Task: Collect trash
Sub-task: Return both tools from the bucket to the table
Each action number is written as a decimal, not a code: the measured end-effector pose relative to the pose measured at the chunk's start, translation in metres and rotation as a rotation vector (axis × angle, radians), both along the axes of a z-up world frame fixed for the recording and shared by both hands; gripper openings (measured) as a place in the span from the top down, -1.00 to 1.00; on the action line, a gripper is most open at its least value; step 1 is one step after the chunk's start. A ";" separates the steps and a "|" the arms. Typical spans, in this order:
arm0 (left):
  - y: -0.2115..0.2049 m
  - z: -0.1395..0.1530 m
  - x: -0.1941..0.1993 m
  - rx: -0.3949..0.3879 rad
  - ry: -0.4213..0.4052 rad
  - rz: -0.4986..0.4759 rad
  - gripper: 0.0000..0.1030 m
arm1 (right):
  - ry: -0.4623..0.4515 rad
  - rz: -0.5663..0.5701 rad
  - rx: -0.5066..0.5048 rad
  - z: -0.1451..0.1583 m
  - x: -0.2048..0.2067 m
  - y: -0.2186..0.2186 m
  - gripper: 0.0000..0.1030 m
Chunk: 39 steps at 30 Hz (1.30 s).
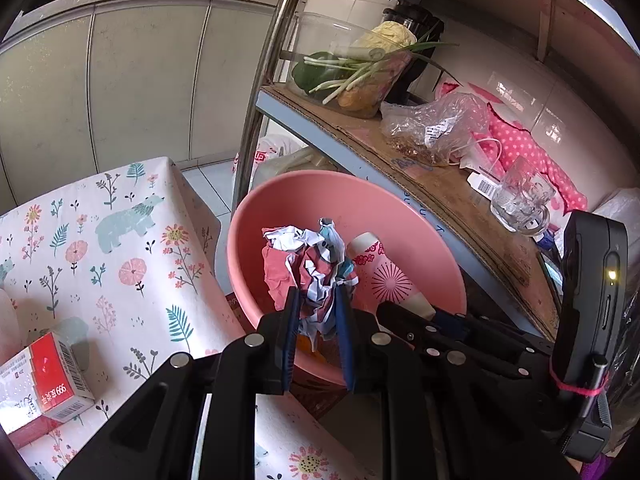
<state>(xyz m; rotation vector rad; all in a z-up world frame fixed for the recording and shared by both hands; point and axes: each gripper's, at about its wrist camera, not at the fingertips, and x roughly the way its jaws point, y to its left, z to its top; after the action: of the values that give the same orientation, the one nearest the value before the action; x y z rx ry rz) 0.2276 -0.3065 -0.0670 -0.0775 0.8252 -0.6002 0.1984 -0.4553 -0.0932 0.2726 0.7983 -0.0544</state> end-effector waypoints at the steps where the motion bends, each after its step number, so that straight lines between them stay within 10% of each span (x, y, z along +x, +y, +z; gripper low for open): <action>1: 0.000 -0.001 0.001 -0.002 0.002 0.001 0.65 | -0.002 0.000 0.001 0.000 0.000 0.000 0.53; 22: 0.008 0.004 -0.008 0.042 -0.008 0.036 0.39 | 0.011 -0.001 -0.014 0.002 0.000 0.002 0.50; 39: 0.097 0.048 -0.059 -0.022 -0.091 0.155 0.35 | -0.177 0.099 0.028 0.050 -0.050 0.036 0.50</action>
<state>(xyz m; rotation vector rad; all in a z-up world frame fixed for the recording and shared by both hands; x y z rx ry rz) 0.1689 -0.2093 -0.0191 -0.1323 0.7176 -0.4630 0.1480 -0.4193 -0.0434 0.2605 0.6365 0.0736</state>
